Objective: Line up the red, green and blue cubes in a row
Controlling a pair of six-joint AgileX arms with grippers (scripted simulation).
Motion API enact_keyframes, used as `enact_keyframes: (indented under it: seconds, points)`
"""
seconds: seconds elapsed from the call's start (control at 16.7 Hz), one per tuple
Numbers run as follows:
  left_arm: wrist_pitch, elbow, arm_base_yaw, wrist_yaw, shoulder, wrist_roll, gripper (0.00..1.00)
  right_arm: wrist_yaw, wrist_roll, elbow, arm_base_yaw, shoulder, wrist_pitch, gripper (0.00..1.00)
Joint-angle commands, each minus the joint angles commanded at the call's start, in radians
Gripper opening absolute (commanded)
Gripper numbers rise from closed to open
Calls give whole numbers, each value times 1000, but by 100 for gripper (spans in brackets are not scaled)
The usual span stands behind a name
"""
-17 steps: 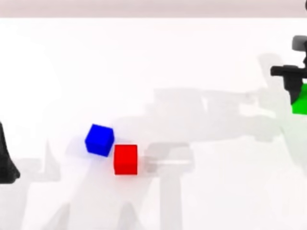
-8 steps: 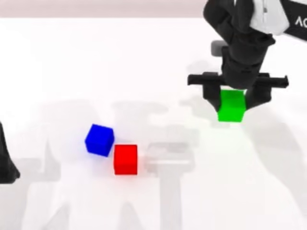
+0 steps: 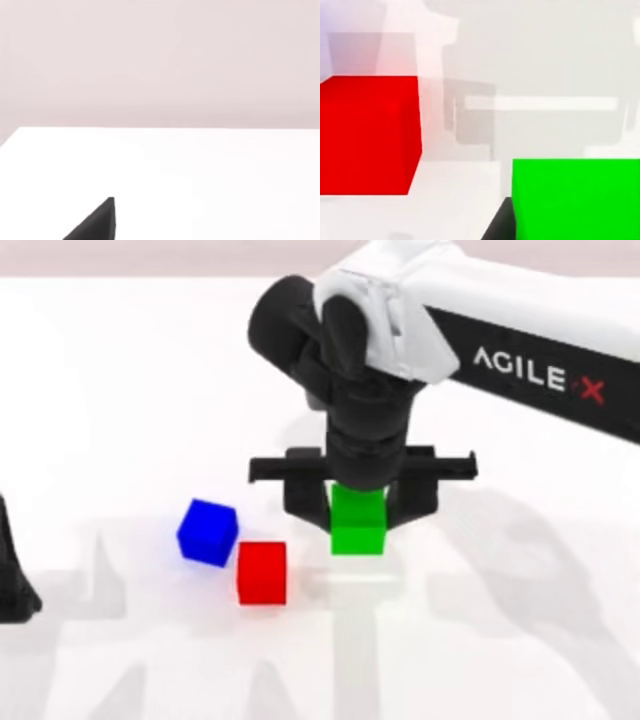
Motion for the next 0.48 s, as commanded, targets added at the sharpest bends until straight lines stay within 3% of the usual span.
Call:
enact_keyframes:
  seconds: [0.48]
  points:
    - [0, 0, 0, 0, 0, 0, 100, -3, 2, -71, -2, 18, 91, 0]
